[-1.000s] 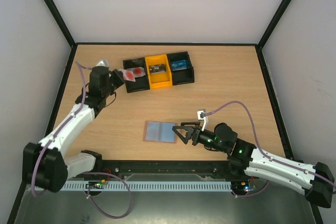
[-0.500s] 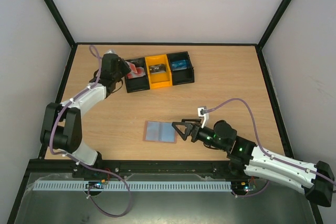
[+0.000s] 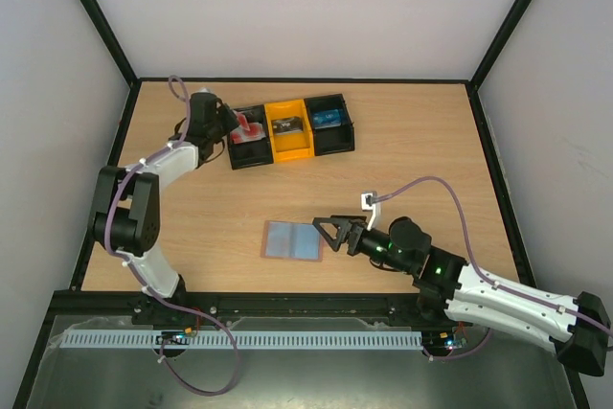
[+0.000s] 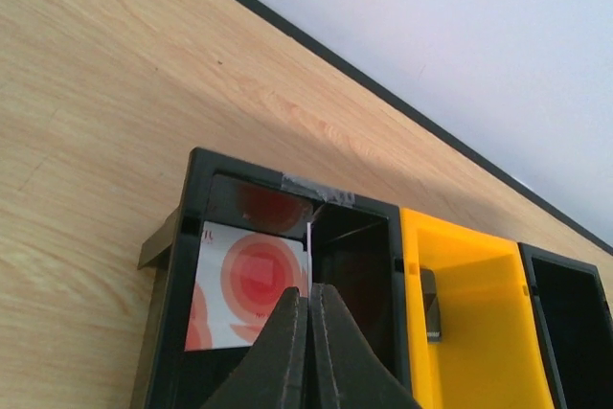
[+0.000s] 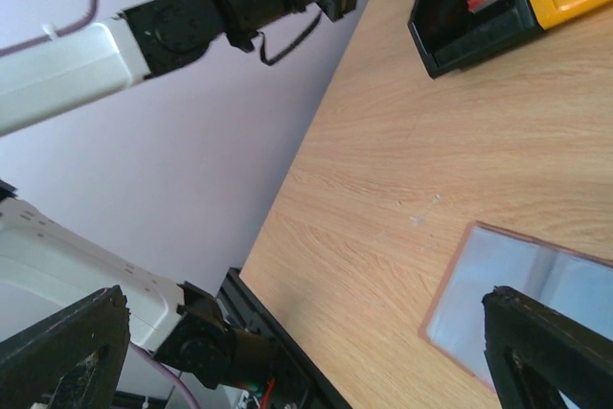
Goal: Take the credit cards out of the card holder
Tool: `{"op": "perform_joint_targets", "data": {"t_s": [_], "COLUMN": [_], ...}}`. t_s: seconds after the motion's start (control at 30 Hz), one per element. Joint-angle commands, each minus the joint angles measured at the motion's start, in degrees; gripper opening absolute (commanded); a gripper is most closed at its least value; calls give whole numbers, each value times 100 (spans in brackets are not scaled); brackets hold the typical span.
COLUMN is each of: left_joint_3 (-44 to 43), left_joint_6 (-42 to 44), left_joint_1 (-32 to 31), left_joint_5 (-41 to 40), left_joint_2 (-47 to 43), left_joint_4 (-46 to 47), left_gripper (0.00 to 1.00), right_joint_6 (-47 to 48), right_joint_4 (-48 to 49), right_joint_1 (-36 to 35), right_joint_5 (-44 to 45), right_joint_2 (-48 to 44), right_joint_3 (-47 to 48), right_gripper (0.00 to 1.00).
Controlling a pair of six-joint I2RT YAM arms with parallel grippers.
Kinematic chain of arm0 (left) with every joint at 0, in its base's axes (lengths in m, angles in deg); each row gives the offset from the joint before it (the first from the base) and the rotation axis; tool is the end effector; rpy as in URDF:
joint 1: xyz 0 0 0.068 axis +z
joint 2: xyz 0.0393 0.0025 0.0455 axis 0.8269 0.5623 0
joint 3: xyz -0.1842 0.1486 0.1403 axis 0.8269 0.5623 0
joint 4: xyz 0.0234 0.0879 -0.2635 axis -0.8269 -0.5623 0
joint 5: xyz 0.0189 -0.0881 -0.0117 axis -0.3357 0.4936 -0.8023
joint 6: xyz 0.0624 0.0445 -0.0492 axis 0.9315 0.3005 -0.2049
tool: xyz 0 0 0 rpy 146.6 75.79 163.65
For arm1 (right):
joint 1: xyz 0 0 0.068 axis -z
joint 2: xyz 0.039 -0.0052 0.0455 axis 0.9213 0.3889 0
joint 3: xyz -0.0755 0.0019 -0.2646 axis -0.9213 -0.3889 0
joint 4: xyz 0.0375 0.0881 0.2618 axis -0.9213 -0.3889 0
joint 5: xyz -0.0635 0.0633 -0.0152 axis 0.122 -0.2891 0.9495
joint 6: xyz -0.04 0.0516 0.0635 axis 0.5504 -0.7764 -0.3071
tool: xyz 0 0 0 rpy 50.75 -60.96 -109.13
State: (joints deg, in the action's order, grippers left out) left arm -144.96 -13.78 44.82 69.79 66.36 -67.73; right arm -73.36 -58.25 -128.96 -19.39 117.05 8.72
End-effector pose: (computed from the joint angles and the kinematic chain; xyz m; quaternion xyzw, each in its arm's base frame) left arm 0.4363 -0.0843 0.1991 -0.2186 0.8183 -0.2311 0.4787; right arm 0.0955 0.2010 0.2292 -0.0949 0.7301 0.5976 0.3175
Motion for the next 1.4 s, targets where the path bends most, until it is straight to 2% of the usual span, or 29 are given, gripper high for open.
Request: {"op": "perform_joint_targets", "data": {"t_s": [0.0,0.17,0.5,1.23,1.37], "left_joint_3": [-324,-718,-677,-1128,-1143], "left_joint_6": [200,323,278,641,674], "left_joint_1": [15,15,-84,-326,-341], "left_joint_5": [-23,-67,-274,-637,-641], "left_joint_2": [315,678,963,1546,1587], "left_joint_4": [212,-5,56,-145,-212], "left_gripper": [3,3,3,4,8], "right_joint_6": [-34,45,167,291,330], "right_joint_4": [108,116,25,-366,-456], "right_joint_1": [0,4,6,6,2], "right_joint_5": [241,392,366,944,1051], "right_joint_2": [-99,-21,356,-423,-525], "right_joint_3": [269,319,477,319,299], "right_gripper": [98,98,98,98,98]}}
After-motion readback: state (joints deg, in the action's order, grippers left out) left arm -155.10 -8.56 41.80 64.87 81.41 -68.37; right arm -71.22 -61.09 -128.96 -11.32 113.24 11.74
